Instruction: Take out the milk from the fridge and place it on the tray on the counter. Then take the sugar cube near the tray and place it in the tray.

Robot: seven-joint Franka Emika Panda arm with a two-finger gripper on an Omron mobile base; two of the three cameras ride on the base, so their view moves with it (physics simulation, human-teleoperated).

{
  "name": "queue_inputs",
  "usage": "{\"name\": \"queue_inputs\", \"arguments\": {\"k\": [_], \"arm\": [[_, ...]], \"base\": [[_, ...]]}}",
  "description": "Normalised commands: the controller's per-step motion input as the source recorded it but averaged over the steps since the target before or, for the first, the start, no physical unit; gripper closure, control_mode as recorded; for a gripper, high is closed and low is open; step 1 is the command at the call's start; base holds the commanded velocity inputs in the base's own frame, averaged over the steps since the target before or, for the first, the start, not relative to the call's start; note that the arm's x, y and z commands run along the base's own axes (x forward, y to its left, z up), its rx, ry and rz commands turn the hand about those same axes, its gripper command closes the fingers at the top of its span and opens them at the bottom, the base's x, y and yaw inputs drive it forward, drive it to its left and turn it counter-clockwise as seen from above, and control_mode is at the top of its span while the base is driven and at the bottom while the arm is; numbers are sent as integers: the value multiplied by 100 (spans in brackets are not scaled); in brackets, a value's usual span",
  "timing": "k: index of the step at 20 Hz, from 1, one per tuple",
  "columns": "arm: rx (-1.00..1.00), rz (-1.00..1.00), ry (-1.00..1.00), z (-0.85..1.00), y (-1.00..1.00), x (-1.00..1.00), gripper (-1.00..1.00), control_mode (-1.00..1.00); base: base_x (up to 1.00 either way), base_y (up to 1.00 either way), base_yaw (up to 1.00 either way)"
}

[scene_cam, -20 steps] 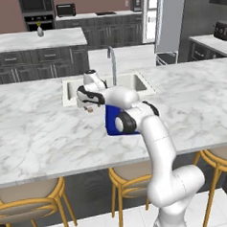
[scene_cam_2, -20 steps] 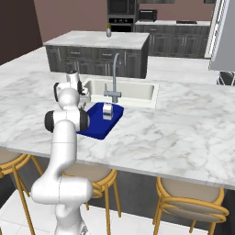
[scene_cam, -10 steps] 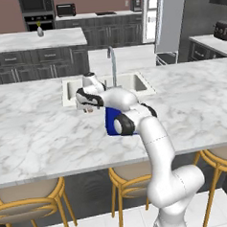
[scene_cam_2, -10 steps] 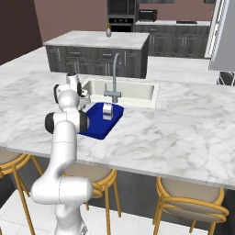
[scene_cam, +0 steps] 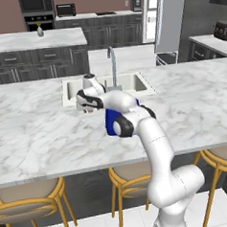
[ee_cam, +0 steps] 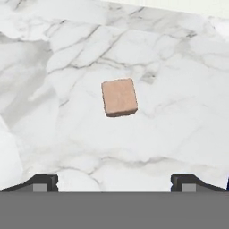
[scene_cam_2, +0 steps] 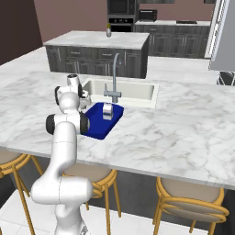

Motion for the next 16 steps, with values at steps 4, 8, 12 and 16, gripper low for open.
{"name": "queue_inputs", "arguments": {"k": [4, 8, 12, 16], "arm": [[0, 0, 0, -13, 4, 24, -100, -100], [0, 0, 0, -6, 4, 24, -100, -100], [0, 0, -2, 0, 10, 27, -100, -100], [0, 0, -1, 0, 12, 33, -100, -100]], "base": [[0, 0, 0], [0, 0, 0], [0, 0, 0], [0, 0, 0]]}}
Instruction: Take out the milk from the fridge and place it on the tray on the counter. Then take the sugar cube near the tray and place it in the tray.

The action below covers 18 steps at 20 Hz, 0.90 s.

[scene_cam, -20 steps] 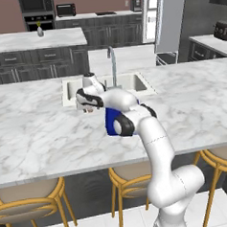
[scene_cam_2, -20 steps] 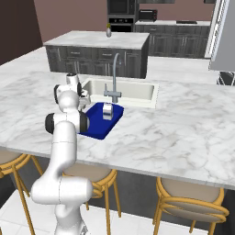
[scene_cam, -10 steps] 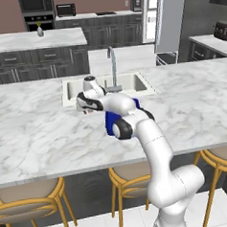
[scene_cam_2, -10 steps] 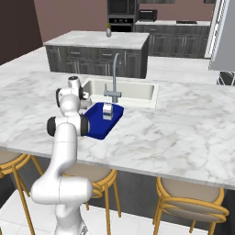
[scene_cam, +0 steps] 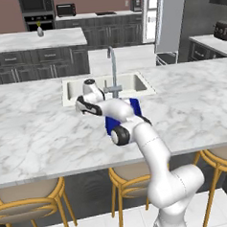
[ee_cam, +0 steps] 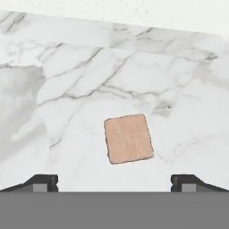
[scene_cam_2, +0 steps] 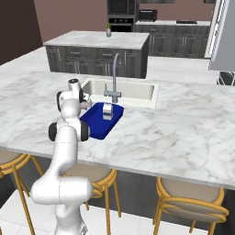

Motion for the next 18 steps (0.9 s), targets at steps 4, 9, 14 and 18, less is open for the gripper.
{"name": "queue_inputs", "arguments": {"k": [4, 9, 14, 18], "arm": [[0, 0, 0, 0, 7, 24, -100, -100], [0, 0, 0, 0, 0, 24, -100, -100], [0, -1, 0, 0, 0, 23, -100, -100], [0, -1, 0, 0, 0, 22, -100, -100]], "base": [[0, 0, 0], [0, 0, 0], [0, 0, 0], [0, 0, 0]]}}
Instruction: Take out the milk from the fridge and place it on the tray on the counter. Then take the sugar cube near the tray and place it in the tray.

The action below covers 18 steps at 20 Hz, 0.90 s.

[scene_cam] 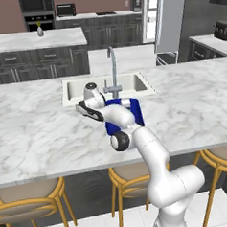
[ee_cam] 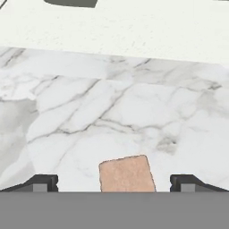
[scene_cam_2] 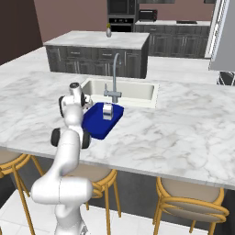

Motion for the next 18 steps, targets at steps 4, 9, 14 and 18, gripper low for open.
{"name": "queue_inputs", "arguments": {"k": [4, 9, 14, 18], "arm": [[0, -2, 0, 0, 0, 16, -100, -100], [0, -7, 0, -6, 18, -7, 100, -100], [0, -10, 0, -10, 1, -9, 100, -100], [0, -9, 0, 0, 7, 0, 100, -100]], "base": [[0, 0, 0], [0, 0, 0], [0, 0, 0], [0, 0, 0]]}}
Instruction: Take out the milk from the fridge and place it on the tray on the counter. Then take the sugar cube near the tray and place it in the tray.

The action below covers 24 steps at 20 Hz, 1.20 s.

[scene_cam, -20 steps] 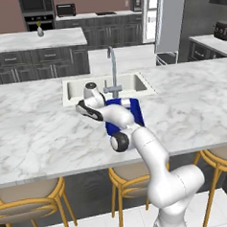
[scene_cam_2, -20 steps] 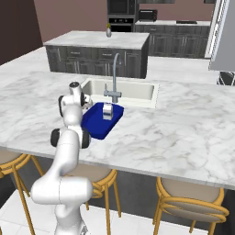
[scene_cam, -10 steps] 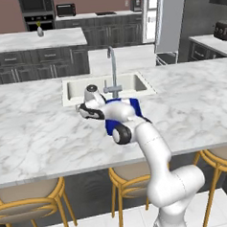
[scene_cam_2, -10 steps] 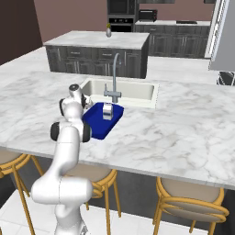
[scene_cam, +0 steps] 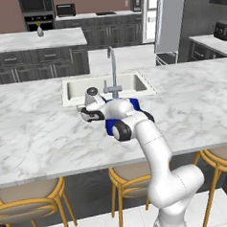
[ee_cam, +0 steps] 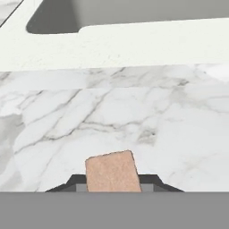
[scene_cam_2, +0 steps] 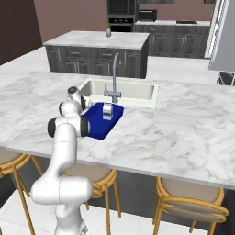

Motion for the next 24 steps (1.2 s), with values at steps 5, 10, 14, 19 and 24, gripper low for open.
{"name": "queue_inputs", "arguments": {"k": [5, 10, 14, 19, 24], "arm": [[0, -8, 8, -7, 28, -28, 100, -100], [0, -5, 17, 0, 36, -84, 100, -100], [0, -4, 19, -8, 16, -94, 100, -100], [0, -7, 2, 11, -3, -100, 100, -100], [0, -15, -3, 39, -27, -100, 100, -100]], "base": [[0, 0, 0], [0, 0, 0], [0, 0, 0], [0, 0, 0], [0, 0, 0]]}}
